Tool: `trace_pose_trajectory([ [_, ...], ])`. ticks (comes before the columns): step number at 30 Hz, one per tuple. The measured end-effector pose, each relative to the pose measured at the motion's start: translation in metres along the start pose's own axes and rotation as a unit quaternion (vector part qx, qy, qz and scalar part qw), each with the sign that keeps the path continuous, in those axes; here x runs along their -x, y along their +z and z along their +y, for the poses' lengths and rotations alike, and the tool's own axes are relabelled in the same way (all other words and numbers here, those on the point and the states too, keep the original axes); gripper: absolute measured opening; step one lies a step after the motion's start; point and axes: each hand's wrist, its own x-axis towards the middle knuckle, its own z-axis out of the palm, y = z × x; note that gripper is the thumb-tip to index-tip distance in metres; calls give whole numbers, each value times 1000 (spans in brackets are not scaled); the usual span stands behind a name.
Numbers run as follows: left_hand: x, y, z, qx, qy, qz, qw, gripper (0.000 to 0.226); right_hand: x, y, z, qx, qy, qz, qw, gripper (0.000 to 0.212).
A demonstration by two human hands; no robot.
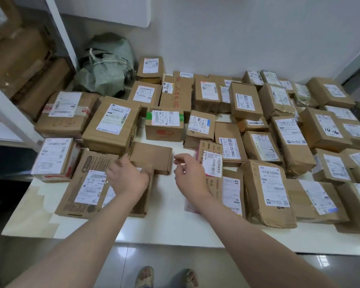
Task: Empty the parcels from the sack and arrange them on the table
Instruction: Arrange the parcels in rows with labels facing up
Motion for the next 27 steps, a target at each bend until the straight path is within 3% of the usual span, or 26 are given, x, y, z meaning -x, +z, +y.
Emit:
trace_pose_trajectory([
  [3,-14,-8,-16,-5,19,2,1000,59,-10,27,1,41,74,-75,994,40],
  [6,-34,-11,-12,-59,110,3,992,46,-27,39,4,-23,205,-85,975,41],
  [8,-51,-10,1,-131,129,-35,982,45,-41,46,8,-74,254,-85,960,28],
  [10,-66,-5,17,-222,84,-101,966,45,-55,52,9,-107,285,-74,950,22],
  [13,-80,7,34,-290,0,-179,940,46,-76,62,16,-174,307,-60,934,48],
  [16,-89,17,38,-293,-32,-193,936,53,-87,68,14,-240,350,-66,903,35],
  [20,-98,21,36,-205,-59,-177,961,59,-97,64,14,-304,368,-28,878,63],
  [23,-93,13,44,-73,-58,-161,983,70,-103,48,6,-347,348,1,871,61],
  [27,-87,0,52,139,-114,-146,973,69,-115,32,4,-391,363,55,844,73],
])
